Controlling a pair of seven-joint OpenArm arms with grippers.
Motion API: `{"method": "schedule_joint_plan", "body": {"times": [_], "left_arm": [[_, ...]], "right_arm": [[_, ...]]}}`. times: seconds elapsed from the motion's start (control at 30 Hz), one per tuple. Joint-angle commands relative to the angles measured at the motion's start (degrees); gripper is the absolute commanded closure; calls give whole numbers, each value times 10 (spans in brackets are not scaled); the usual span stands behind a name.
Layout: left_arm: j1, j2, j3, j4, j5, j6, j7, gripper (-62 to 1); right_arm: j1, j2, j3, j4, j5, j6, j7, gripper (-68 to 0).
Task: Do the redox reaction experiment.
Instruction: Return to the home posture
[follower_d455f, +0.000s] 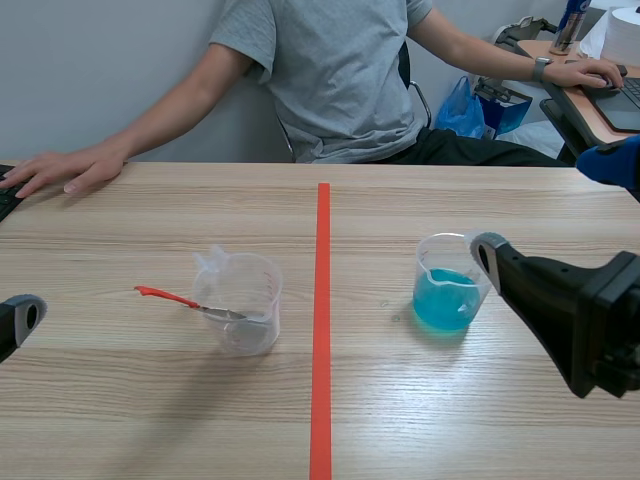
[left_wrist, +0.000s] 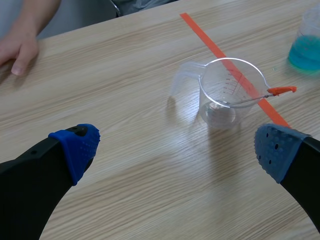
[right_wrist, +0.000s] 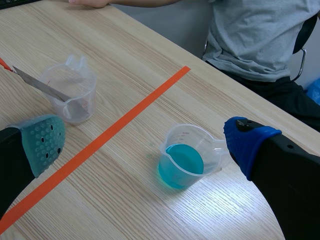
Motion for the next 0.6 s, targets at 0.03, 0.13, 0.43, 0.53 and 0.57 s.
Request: {"method": "schedule_joint_plan", "body": {"times": [0.03, 0.13, 0.43, 0.53, 0.57], "left_arm": [[-4, 3, 3, 4, -3, -1, -10, -623], [-4, 3, 3, 4, -5, -1, -10, -623], [-11, 3, 3, 5, -5, -11, -25, -623], [-12, 3, 3, 5, -5, -11, -28, -623], [-12, 3, 3, 5, -5, -11, -29, -623]], "right_arm": [[7, 1, 3, 9, 4, -3, 11, -679], [7, 1, 3, 9, 4, -3, 11, -679], [7, 1, 3, 9, 4, -3, 11, -679], [7, 1, 3, 9, 4, -3, 11, -679], [7, 1, 3, 9, 4, -3, 11, -679]]}}
